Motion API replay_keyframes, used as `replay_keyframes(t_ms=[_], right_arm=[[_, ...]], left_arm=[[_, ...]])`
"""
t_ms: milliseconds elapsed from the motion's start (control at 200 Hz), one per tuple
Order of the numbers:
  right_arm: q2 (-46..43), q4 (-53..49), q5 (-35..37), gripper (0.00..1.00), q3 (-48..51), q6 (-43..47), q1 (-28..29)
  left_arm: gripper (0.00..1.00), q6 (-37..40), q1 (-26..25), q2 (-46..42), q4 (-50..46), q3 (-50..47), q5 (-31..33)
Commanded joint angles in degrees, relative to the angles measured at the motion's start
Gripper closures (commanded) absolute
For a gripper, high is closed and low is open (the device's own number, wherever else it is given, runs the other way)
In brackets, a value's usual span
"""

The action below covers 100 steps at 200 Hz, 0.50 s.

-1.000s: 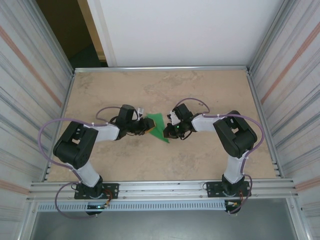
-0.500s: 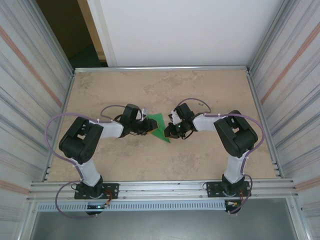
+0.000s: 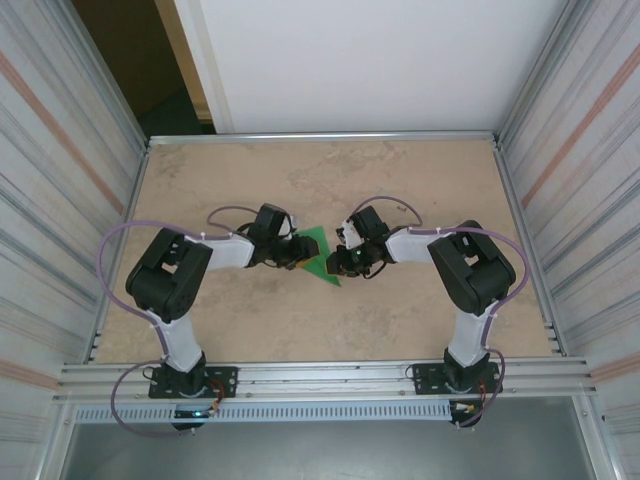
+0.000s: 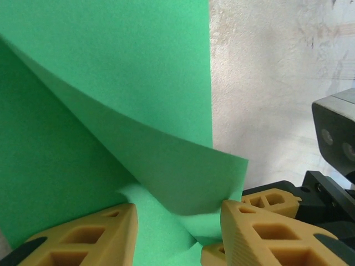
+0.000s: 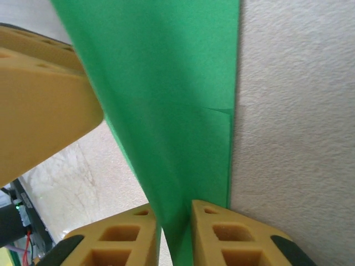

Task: Fold a paper plane with a square sheet of paper (pick it up from the middle)
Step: Fourth fold the wing at the center of the table.

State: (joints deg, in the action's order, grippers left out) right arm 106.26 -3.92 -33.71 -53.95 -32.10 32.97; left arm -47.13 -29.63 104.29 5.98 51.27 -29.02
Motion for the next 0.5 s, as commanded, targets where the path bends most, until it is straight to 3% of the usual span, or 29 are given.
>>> replay_keyframes(t_ms=[0,496], right_arm=[[-1.63,-0.35,0.11,0.76,2.15,1.92,-0.28],[-4.25,0.50,0.44,0.76,3.71,1.82,-0.58]], left_arm=[[0.56,2.29,-0.64,2.31,-8.25,2.00,3.49],[0.50,4.75,-2.01,10.00,-28.59,12.01,9.30]])
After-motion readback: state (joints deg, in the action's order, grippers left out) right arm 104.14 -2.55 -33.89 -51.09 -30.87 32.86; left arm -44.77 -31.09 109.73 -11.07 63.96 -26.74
